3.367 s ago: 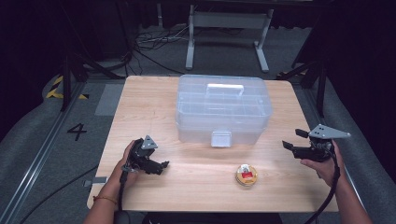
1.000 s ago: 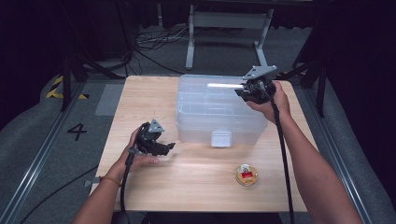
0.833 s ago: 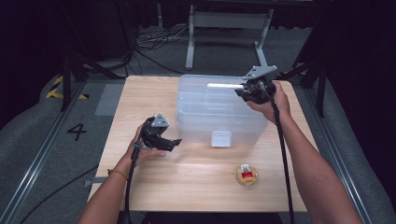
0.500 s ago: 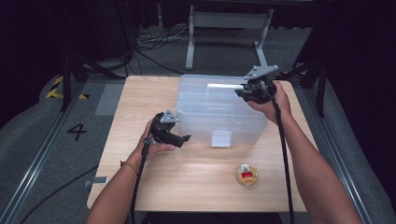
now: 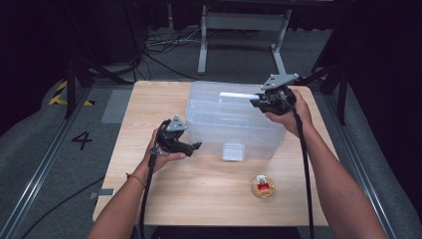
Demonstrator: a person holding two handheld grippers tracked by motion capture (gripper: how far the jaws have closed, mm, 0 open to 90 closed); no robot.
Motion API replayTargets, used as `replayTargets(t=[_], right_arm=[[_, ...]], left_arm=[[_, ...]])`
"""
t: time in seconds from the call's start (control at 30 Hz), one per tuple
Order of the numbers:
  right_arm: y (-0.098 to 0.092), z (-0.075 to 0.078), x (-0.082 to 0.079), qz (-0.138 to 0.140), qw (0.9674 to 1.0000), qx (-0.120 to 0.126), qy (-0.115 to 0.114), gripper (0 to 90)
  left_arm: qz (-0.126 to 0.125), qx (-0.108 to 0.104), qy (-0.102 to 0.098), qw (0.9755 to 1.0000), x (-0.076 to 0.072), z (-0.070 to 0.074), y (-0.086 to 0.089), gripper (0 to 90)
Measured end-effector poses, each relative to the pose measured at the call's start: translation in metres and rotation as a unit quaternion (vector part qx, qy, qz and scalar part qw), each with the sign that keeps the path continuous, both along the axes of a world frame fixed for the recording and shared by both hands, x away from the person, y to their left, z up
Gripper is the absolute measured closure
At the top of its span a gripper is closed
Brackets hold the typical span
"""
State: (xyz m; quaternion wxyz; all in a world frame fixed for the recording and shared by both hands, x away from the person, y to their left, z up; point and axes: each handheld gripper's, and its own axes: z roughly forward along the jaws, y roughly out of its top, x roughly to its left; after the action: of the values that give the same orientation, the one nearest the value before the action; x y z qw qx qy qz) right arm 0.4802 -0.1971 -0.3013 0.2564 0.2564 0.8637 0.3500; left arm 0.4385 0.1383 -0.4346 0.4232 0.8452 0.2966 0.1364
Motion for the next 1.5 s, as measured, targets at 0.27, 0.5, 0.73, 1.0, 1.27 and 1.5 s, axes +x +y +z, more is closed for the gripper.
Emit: replayTargets(t=[0.27, 0.5, 0.73, 1.0, 1.27, 1.5], right_arm=[[0.001, 0.003, -0.012, 0.004, 0.9999, -0.017, 0.000, 72.5], [0.000, 0.003, -0.012, 0.003, 0.9999, -0.011, 0.002, 72.4], [-0.002, 0.006, -0.009, 0.004, 0.9999, -0.007, 0.011, 72.4], [-0.005, 0.016, -0.001, -0.009, 0.9996, 0.015, 0.023, 72.2], [-0.006, 0.023, 0.007, -0.014, 0.9992, 0.017, 0.032, 72.0], [-0.003, 0.028, 0.011, -0.019, 0.9990, 0.006, 0.040, 71.5]], left_arm=[[-0.008, 0.004, 0.000, 1.0000, -0.019, 0.002, 0.001, 16.4], [-0.008, -0.003, -0.001, 1.0000, -0.025, 0.001, 0.005, 20.1], [-0.013, -0.002, -0.017, 0.9998, -0.035, 0.007, 0.013, 26.6], [0.006, -0.007, -0.039, 0.9992, -0.044, 0.022, 0.022, 33.2], [-0.003, -0.022, -0.042, 0.9989, -0.042, 0.030, 0.023, 52.2], [0.000, -0.030, -0.048, 0.9984, -0.039, 0.036, 0.023, 69.0]])
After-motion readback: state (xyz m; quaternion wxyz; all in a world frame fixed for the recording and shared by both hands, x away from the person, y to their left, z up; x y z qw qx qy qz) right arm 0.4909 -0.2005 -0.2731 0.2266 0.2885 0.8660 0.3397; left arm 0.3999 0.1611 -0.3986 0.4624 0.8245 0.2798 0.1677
